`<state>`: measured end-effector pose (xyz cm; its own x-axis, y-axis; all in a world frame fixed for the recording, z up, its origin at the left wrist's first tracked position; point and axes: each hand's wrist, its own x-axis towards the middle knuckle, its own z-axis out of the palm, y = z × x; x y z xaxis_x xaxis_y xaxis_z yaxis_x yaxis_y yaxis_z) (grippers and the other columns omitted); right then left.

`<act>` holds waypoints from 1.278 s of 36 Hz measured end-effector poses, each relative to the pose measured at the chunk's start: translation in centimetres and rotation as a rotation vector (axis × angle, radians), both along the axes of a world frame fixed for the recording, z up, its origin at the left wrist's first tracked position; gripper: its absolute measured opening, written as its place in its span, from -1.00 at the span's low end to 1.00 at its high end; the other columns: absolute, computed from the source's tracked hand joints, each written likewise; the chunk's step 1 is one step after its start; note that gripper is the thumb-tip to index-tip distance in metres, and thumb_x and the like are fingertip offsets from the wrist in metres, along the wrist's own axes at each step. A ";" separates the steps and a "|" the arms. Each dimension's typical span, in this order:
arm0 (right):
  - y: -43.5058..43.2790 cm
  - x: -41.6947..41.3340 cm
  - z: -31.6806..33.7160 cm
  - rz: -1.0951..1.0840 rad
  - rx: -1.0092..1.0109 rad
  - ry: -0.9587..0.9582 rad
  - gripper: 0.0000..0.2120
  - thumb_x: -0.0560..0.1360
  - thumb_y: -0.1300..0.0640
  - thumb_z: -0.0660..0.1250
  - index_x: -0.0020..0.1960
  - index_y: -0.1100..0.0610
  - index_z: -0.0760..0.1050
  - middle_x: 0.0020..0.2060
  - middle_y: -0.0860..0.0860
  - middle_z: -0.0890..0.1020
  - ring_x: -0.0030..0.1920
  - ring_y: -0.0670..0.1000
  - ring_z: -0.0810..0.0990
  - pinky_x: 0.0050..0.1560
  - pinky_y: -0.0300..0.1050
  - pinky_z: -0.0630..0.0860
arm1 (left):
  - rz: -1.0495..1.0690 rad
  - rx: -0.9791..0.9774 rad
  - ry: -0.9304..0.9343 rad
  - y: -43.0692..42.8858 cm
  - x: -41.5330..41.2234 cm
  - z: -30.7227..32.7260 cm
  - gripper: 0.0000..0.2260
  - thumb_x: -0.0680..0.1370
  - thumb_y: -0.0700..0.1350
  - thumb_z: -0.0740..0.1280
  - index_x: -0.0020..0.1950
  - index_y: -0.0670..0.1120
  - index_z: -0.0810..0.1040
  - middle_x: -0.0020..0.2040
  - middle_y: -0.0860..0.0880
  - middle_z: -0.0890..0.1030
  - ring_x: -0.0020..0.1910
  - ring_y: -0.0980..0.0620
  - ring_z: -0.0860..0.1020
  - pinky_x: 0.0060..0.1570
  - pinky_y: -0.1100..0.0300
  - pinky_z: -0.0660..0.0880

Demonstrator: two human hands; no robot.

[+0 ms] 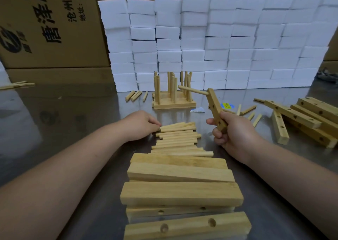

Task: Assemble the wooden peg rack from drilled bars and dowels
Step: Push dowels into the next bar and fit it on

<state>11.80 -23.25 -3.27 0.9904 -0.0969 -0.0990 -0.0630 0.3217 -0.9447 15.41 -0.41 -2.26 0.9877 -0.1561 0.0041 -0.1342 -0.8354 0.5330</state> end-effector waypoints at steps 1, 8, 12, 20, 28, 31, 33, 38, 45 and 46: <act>0.0 0.0 0.0 -0.004 0.004 0.002 -0.82 0.63 0.14 0.05 0.01 0.15 0.41 -0.24 0.08 0.57 -0.60 -0.07 0.30 -0.61 -0.28 0.18 | -0.002 0.008 0.004 0.1 0.0 0.1 -0.83 0.55 -0.03 0.27 0.05 0.13 0.63 -0.19 0.18 0.59 -0.17 0.18 0.53 -0.24 0.31 0.41; 0.1 -0.1 0.0 0.010 -0.015 -0.016 -0.80 0.63 0.13 0.04 0.01 0.14 0.42 -0.25 0.08 0.59 -0.61 -0.07 0.32 -0.61 -0.27 0.20 | -0.008 0.096 -0.048 -0.3 -0.1 -0.1 -0.86 0.54 -0.05 0.30 -0.17 0.17 0.57 -0.26 0.16 0.60 -0.25 0.17 0.55 -0.31 0.29 0.45; 0.1 -0.1 -0.1 0.023 -0.035 -0.024 -0.81 0.63 0.12 0.05 0.03 0.10 0.43 -0.24 0.06 0.60 -0.60 -0.08 0.34 -0.60 -0.27 0.23 | 0.068 0.093 -0.174 -0.3 0.1 -0.3 -0.91 0.56 -0.07 0.25 -0.05 0.08 0.54 -0.18 0.09 0.54 -0.21 0.10 0.50 -0.31 0.24 0.40; 0.2 -0.4 -0.1 0.100 -0.129 -0.098 -0.75 0.64 0.11 0.03 0.01 -0.09 0.47 -0.34 -0.04 0.62 -0.56 -0.08 0.35 -0.54 -0.25 0.23 | -0.003 -0.154 -0.247 -1.9 -0.5 0.8 -0.85 0.60 -0.10 0.15 -0.13 0.12 0.38 -0.16 0.11 0.56 -0.11 -0.05 0.56 -0.23 0.15 0.45; 0.3 -0.7 0.1 0.141 -0.218 -0.125 -0.63 0.65 0.12 0.01 0.43 -0.03 0.28 -0.24 0.01 0.63 -0.48 -0.04 0.35 -0.49 -0.22 0.26 | -0.091 -0.117 -0.279 -3.3 -1.3 0.9 -0.71 0.62 -0.10 0.12 0.28 0.17 0.43 -0.16 0.19 0.50 -0.24 0.08 0.50 -0.38 0.33 0.38; 0.3 -0.8 0.1 0.149 -0.245 -0.140 -0.63 0.65 0.12 0.00 0.44 -0.05 0.27 -0.23 0.01 0.62 -0.48 -0.04 0.36 -0.46 -0.20 0.25 | -0.091 -0.121 -0.291 -3.3 -1.3 0.8 -0.67 0.62 -0.09 0.12 0.35 0.19 0.40 -0.17 0.23 0.49 -0.39 0.14 0.43 -0.49 0.43 0.35; 0.3 -0.8 0.0 0.154 -0.257 -0.151 -0.63 0.65 0.11 0.00 0.43 -0.07 0.29 -0.24 0.00 0.62 -0.48 -0.05 0.36 -0.45 -0.20 0.25 | -0.096 -0.137 -0.306 -3.4 -1.3 0.8 -0.67 0.62 -0.09 0.12 0.34 0.19 0.40 -0.17 0.22 0.50 -0.50 0.22 0.36 -0.55 0.46 0.30; 0.3 -0.7 -0.1 0.161 -0.281 -0.169 -0.64 0.65 0.10 0.00 0.39 -0.13 0.31 -0.26 -0.02 0.62 -0.47 -0.05 0.36 -0.45 -0.20 0.25 | -0.108 -0.179 -0.309 -3.6 -1.7 1.0 -0.68 0.62 -0.10 0.13 0.32 0.18 0.43 -0.17 0.22 0.51 -0.40 0.18 0.42 -0.50 0.42 0.36; 0.2 -0.8 -0.2 0.169 -0.317 -0.185 -0.65 0.64 0.09 0.02 0.37 -0.16 0.32 -0.24 -0.02 0.60 -0.48 -0.07 0.36 -0.43 -0.21 0.25 | -0.126 -0.202 -0.282 -4.0 -2.2 1.3 -0.69 0.62 -0.11 0.14 0.32 0.16 0.44 -0.15 0.17 0.53 -0.26 0.07 0.48 -0.47 0.39 0.40; 0.2 -0.8 -0.2 0.168 -0.319 -0.186 -0.65 0.64 0.09 0.03 0.37 -0.15 0.33 -0.23 -0.02 0.60 -0.48 -0.07 0.36 -0.43 -0.20 0.25 | -0.126 -0.208 -0.277 -4.0 -2.2 1.3 -0.69 0.62 -0.11 0.14 0.31 0.16 0.45 -0.15 0.17 0.53 -0.26 0.07 0.48 -0.47 0.38 0.40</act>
